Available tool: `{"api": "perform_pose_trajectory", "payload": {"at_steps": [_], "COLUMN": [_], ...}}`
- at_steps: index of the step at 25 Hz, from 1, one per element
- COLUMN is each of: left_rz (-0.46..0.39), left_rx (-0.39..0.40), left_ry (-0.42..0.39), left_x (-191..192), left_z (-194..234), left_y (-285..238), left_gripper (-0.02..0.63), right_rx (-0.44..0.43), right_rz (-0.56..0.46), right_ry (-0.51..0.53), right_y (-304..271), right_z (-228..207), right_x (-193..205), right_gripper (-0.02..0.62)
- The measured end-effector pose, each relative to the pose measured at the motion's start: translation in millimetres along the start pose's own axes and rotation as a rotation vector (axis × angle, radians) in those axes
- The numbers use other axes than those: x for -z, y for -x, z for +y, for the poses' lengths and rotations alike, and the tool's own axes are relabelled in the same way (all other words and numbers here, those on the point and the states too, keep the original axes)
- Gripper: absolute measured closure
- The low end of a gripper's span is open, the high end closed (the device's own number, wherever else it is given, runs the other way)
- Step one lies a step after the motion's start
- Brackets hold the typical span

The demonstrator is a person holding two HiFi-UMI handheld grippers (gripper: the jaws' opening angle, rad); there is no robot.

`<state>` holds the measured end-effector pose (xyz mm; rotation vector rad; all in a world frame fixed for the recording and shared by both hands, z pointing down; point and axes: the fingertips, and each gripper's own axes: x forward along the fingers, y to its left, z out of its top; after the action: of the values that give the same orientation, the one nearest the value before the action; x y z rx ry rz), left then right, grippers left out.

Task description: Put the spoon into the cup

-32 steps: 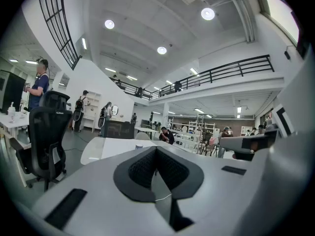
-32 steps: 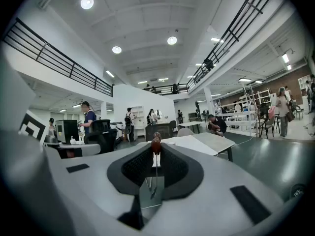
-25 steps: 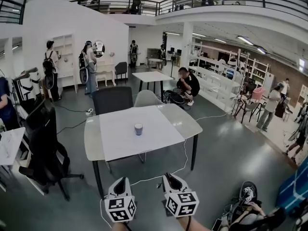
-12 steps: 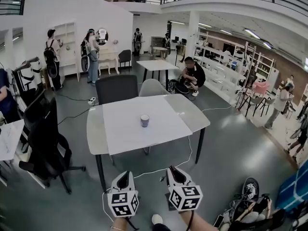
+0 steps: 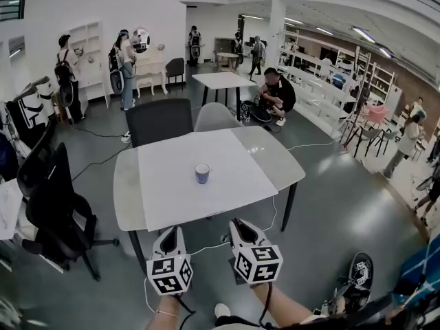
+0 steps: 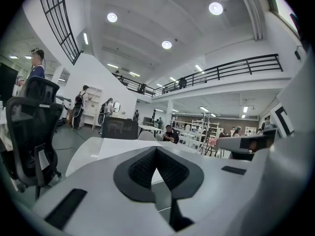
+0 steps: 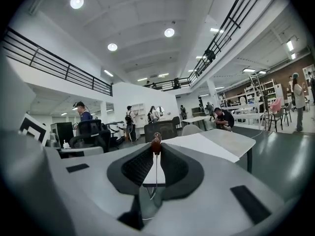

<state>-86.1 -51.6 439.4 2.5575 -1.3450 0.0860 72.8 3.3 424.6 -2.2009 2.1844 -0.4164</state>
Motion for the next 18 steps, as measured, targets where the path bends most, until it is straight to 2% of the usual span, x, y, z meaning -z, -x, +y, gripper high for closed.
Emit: {"api": "perform_pose_trajectory", "payload": {"at_steps": [9, 18], "left_rz": [0.0, 0.035], "left_rx": [-0.023, -0.054], "left_ry": [0.007, 0.017], "left_x": [-14.4, -9.3], "left_z": [5.6, 11.8], "left_y": [-93.8, -140.8], "left_gripper": [0.595, 0.595], "right_rx": [-0.047, -0.068], "right_rz": [0.023, 0.054], "right_ry": [0.009, 0.003], "right_y": [-87.3, -135.4], "right_z": [-33.9, -62.8], "right_x": [-16.8, -22.1], "right_gripper": [0.529, 0.529]}}
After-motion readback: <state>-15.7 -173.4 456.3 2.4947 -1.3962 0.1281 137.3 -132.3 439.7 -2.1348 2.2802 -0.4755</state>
